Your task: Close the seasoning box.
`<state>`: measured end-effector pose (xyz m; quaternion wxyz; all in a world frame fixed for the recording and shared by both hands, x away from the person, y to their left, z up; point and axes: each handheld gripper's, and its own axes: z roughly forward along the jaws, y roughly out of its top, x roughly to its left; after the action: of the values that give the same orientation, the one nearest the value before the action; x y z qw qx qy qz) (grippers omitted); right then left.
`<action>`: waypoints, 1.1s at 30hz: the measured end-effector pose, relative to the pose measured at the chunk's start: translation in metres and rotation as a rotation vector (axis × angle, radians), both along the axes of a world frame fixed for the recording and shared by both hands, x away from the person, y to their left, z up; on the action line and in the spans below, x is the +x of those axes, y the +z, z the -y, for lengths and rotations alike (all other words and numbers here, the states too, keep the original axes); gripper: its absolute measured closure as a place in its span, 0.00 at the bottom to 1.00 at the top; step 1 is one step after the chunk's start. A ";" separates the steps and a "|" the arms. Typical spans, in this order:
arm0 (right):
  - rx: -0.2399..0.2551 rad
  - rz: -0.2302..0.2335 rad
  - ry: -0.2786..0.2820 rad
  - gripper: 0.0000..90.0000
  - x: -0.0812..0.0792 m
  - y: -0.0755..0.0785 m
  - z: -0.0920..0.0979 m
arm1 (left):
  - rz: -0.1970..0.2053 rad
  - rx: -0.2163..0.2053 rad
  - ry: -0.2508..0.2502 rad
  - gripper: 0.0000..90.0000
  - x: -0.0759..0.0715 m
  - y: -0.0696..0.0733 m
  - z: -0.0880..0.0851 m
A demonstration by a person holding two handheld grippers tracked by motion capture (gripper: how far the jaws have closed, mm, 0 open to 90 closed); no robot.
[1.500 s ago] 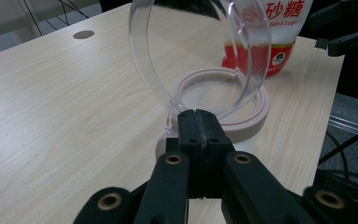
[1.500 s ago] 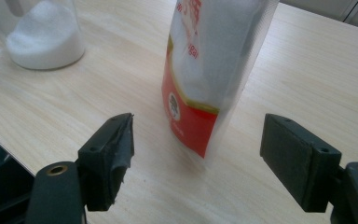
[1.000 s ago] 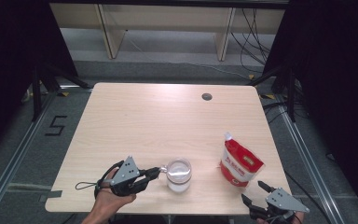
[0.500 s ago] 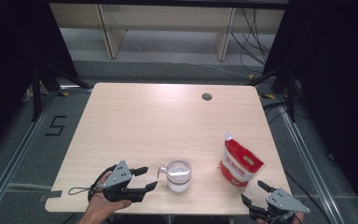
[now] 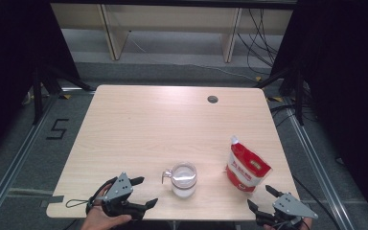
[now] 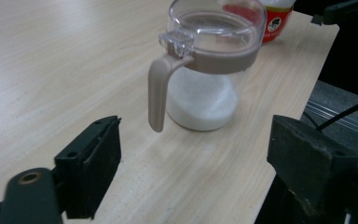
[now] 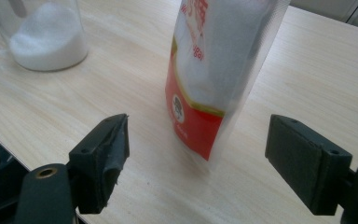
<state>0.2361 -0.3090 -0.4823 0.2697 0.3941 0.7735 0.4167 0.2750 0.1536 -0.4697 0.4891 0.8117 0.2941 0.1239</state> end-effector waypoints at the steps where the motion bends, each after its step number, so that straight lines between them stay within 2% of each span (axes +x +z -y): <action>1: -0.002 0.001 0.000 0.24 0.000 0.000 0.000 | -0.019 -0.009 -0.006 0.17 -0.001 -0.003 0.001; 5: 0.001 0.001 0.000 0.24 0.000 0.000 0.000 | -0.025 0.002 -0.019 0.17 -0.004 -0.007 0.001; 7: -0.014 0.004 0.002 0.24 0.000 0.000 0.000 | -0.014 0.007 -0.018 0.18 -0.005 -0.008 0.000; 8: -0.037 0.028 0.002 0.24 0.001 0.000 0.001 | -0.018 0.006 -0.018 0.18 -0.006 -0.009 0.001; 9: -0.031 0.022 0.003 0.24 0.001 0.000 0.000 | -0.015 0.000 -0.018 0.18 -0.007 -0.009 0.001; 11: -0.025 0.011 0.010 0.24 0.001 0.000 0.000 | -0.017 0.020 -0.014 0.18 -0.008 -0.010 0.000; 13: -0.015 -0.003 -0.002 0.24 0.000 0.000 -0.001 | -0.022 0.015 -0.016 0.18 -0.008 -0.011 0.000; 14: -0.044 0.037 0.005 0.24 0.001 0.000 0.001 | -0.020 0.015 -0.016 0.18 -0.009 -0.012 0.000; 15: -0.044 0.037 0.005 0.24 0.001 0.000 0.001 | -0.021 0.013 -0.012 0.18 -0.009 -0.013 0.001; 16: -0.046 0.044 0.008 0.24 0.002 0.000 0.001 | -0.011 0.030 -0.023 0.18 -0.009 -0.013 -0.001; 18: -0.036 0.031 0.004 0.24 0.001 0.000 0.001 | -0.028 0.028 -0.012 0.18 -0.010 -0.015 -0.001; 22: -0.025 0.030 0.006 0.24 0.002 -0.001 0.000 | -0.032 0.025 -0.010 0.18 -0.012 -0.016 0.000; 23: -0.030 0.032 0.011 0.24 0.002 -0.001 0.001 | -0.023 0.028 -0.014 0.18 -0.012 -0.016 -0.001; 25: -0.029 0.029 0.010 0.24 0.002 -0.001 0.000 | -0.034 0.015 -0.011 0.18 -0.013 -0.018 0.000; 26: -0.035 0.032 0.006 0.24 0.002 -0.001 0.000 | -0.032 0.034 -0.014 0.18 -0.014 -0.018 0.000; 27: -0.035 0.032 0.006 0.24 0.002 -0.001 0.000 | -0.032 0.034 -0.014 0.18 -0.014 -0.018 0.000; 28: -0.030 0.021 0.013 0.24 0.002 -0.001 0.000 | -0.026 0.045 -0.020 0.18 -0.014 -0.018 0.000; 30: -0.005 -0.035 -0.022 0.24 -0.003 -0.001 -0.002 | -0.026 0.037 -0.015 0.18 -0.016 -0.019 0.001; 31: -0.021 -0.012 0.000 0.24 0.000 -0.001 0.000 | -0.016 0.039 -0.015 0.18 -0.016 -0.019 0.001; 32: -0.007 -0.033 -0.021 0.23 -0.002 -0.001 -0.002 | -0.023 0.039 -0.011 0.18 -0.017 -0.020 0.002; 33: -0.007 -0.033 -0.021 0.23 -0.002 -0.001 -0.002 | -0.020 0.042 -0.011 0.18 -0.017 -0.020 0.002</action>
<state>0.2338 -0.3070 -0.4836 0.2628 0.4080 0.7751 0.4047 0.2576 0.1515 -0.4900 0.4696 0.8248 0.2917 0.1191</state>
